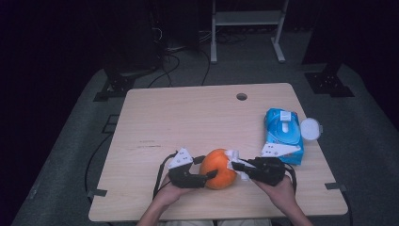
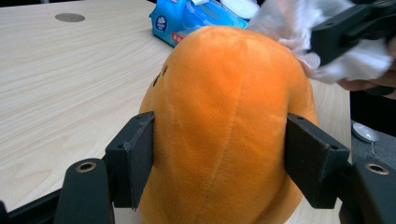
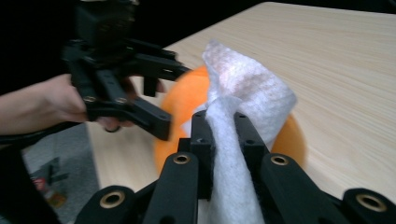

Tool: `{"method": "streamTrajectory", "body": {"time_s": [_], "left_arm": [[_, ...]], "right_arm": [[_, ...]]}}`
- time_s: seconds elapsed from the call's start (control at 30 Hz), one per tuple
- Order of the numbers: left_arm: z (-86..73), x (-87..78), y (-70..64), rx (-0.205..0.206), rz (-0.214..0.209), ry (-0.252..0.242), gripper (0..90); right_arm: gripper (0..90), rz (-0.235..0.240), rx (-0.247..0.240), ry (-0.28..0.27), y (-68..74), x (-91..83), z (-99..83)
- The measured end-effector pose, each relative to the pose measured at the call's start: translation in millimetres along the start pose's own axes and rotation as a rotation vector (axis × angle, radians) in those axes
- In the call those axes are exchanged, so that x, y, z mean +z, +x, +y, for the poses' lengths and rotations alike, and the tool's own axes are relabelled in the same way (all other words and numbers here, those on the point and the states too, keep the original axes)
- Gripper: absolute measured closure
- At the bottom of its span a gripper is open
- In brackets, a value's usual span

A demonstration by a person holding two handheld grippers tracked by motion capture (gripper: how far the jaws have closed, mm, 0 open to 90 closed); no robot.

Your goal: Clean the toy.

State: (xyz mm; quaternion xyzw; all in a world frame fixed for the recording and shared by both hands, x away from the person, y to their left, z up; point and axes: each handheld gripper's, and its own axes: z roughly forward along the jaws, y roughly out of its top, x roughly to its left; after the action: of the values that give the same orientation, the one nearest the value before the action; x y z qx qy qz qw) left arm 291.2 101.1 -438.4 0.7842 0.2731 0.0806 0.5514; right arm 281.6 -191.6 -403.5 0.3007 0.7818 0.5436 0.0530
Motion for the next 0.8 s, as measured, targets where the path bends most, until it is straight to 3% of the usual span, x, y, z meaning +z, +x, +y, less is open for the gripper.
{"method": "streamTrajectory", "body": {"time_s": [0.23, 0.43, 0.57, 0.63, 0.7, 0.8], "left_arm": [[1.7, 3.0, -7.2, 0.047, -0.013, 0.025, 32.9], [2.6, 7.3, -16.8, 0.108, -0.017, 0.049, 33.6], [1.1, 7.9, -16.3, 0.102, -0.027, 0.048, 33.0], [2.0, 6.7, -15.4, 0.109, -0.016, 0.051, 33.0], [1.7, 6.3, -13.5, 0.089, -0.005, 0.039, 33.8], [1.3, 8.0, -12.8, 0.066, 0.013, 0.022, 34.8]], "right_arm": [[75.7, -0.044, 0.02, -0.011, -8.5, 0.8, -2.6], [69.6, -0.02, 0.052, -0.019, -13.7, 4.8, -5.2], [76.0, 0.017, 0.092, -0.017, -18.1, 8.1, -8.0], [79.5, 0.019, 0.081, -0.008, -16.6, 8.6, -6.3], [80.4, 0.022, 0.064, -0.007, -11.3, 7.2, -3.0], [80.4, 0.067, 0.036, -0.018, 3.2, 6.7, 1.8]]}}
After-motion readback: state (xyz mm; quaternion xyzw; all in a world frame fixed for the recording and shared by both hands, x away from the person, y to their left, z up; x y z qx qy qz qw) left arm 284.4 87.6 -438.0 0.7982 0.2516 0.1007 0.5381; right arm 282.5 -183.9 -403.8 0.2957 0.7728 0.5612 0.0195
